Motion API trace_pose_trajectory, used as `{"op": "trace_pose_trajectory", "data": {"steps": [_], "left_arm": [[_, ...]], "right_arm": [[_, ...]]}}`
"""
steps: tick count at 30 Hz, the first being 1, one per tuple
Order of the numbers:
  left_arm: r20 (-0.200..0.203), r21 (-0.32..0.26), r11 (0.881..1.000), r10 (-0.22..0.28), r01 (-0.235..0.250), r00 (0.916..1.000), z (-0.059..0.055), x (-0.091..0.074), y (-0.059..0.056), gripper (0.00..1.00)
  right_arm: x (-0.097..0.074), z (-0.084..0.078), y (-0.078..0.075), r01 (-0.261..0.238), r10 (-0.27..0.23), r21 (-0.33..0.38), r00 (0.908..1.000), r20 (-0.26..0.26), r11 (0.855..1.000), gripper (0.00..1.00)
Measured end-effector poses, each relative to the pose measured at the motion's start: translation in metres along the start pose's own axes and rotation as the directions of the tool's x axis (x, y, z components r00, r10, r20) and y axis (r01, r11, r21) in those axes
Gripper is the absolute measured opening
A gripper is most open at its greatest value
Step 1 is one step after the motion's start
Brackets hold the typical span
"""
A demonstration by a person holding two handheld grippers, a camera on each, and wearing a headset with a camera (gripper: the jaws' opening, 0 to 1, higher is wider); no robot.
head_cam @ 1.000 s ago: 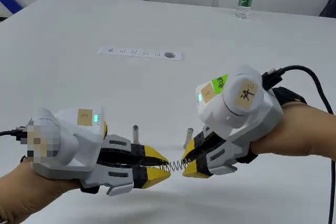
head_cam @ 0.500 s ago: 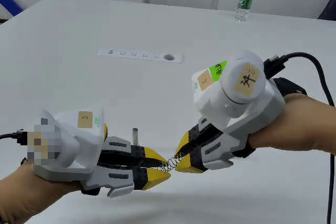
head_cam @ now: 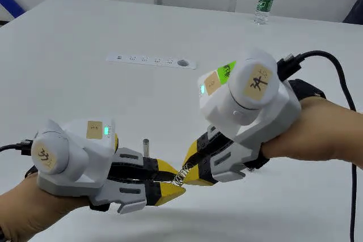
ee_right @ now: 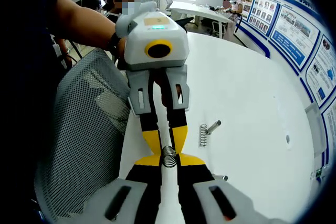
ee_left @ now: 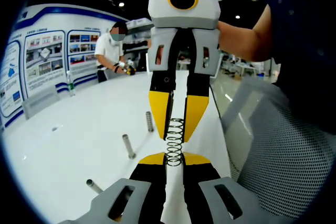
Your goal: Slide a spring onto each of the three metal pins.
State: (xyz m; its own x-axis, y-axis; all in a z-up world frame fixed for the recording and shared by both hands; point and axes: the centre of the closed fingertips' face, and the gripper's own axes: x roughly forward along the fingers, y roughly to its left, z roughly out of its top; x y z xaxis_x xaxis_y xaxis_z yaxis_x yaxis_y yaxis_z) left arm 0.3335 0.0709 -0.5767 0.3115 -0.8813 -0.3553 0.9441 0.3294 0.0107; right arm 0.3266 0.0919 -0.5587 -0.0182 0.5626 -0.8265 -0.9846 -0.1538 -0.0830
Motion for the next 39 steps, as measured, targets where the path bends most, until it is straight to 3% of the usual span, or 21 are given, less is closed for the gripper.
{"op": "trace_pose_trajectory", "data": {"steps": [17, 29, 39], "left_arm": [[-0.011, 0.000, 1.000, 0.019, -0.019, 0.9998, -0.003, -0.001, 0.003, 0.16], [-0.004, -0.024, 0.997, 0.073, -0.073, 0.9973, -0.007, -0.019, 0.012, 0.25], [-0.011, -0.055, 0.987, 0.150, -0.150, 0.9887, -0.017, -0.037, 0.023, 0.33]], "right_arm": [[-0.001, -0.001, -0.003, -0.001, 0.001, -0.005, 0.9999, -0.016, 1.000, 0.12], [-0.011, -0.015, -0.014, 0.022, -0.021, 0.018, 0.9988, -0.044, 1.000, 0.12], [-0.018, -0.028, -0.026, 0.048, -0.045, 0.047, 0.9966, -0.069, 0.998, 0.12]]}}
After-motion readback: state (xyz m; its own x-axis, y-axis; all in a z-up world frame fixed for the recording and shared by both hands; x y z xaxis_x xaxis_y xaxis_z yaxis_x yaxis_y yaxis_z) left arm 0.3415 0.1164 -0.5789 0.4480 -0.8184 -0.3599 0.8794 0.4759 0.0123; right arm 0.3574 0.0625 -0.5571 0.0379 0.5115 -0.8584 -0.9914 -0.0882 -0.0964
